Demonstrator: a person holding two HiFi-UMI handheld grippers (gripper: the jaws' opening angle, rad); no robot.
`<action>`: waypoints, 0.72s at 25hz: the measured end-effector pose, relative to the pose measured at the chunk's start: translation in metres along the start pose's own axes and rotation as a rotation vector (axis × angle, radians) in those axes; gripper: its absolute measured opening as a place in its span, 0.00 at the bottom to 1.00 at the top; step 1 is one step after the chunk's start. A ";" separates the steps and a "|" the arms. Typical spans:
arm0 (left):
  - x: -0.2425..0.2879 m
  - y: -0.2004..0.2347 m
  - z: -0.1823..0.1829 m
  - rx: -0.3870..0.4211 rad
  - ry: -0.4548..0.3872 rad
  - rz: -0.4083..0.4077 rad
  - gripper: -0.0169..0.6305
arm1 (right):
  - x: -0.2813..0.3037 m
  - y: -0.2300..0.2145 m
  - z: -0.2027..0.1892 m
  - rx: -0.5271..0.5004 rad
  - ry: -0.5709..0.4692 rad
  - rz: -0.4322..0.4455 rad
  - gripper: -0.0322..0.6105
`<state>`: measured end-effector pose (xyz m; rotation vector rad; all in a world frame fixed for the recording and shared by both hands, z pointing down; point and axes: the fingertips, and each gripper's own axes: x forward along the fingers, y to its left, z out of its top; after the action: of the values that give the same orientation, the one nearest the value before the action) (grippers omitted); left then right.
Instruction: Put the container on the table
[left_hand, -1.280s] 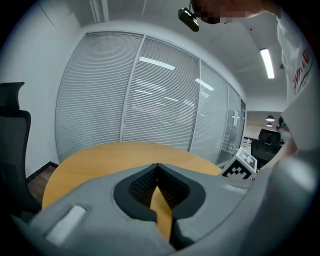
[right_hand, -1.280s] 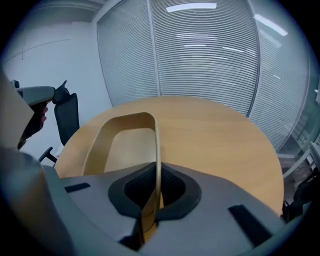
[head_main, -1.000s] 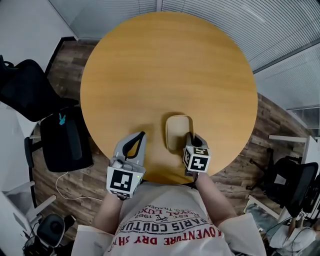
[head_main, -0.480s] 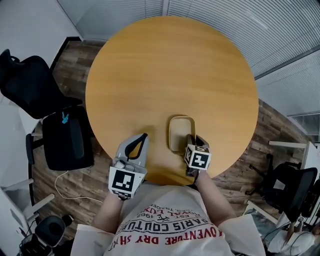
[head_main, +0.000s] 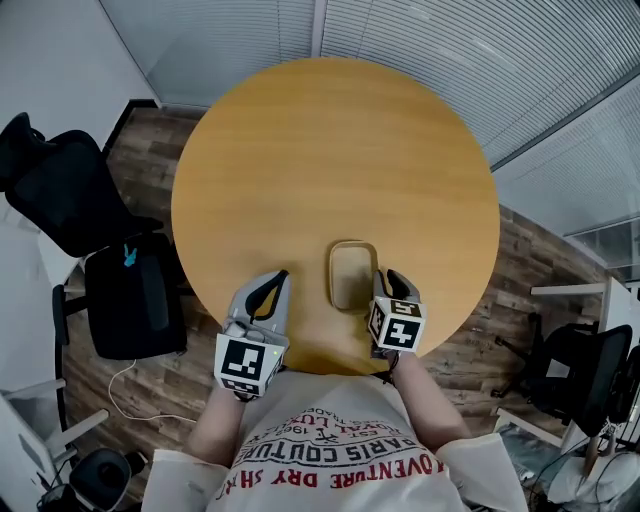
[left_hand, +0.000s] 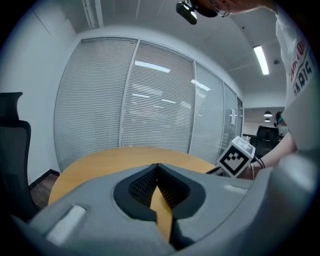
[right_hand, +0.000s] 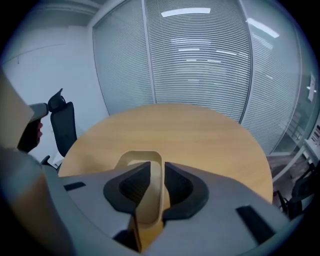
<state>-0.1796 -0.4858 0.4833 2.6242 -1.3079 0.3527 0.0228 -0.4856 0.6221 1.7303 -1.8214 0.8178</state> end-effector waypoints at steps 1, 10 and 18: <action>-0.001 -0.001 0.003 0.002 -0.006 -0.001 0.02 | -0.007 0.001 0.007 0.002 -0.022 0.009 0.18; -0.018 -0.016 0.038 0.015 -0.103 -0.016 0.02 | -0.074 0.020 0.061 -0.030 -0.249 0.149 0.06; -0.038 -0.022 0.076 0.082 -0.201 -0.012 0.02 | -0.151 0.049 0.108 -0.123 -0.591 0.297 0.06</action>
<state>-0.1747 -0.4650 0.3980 2.7963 -1.3630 0.1456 -0.0101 -0.4567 0.4354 1.7643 -2.4992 0.2910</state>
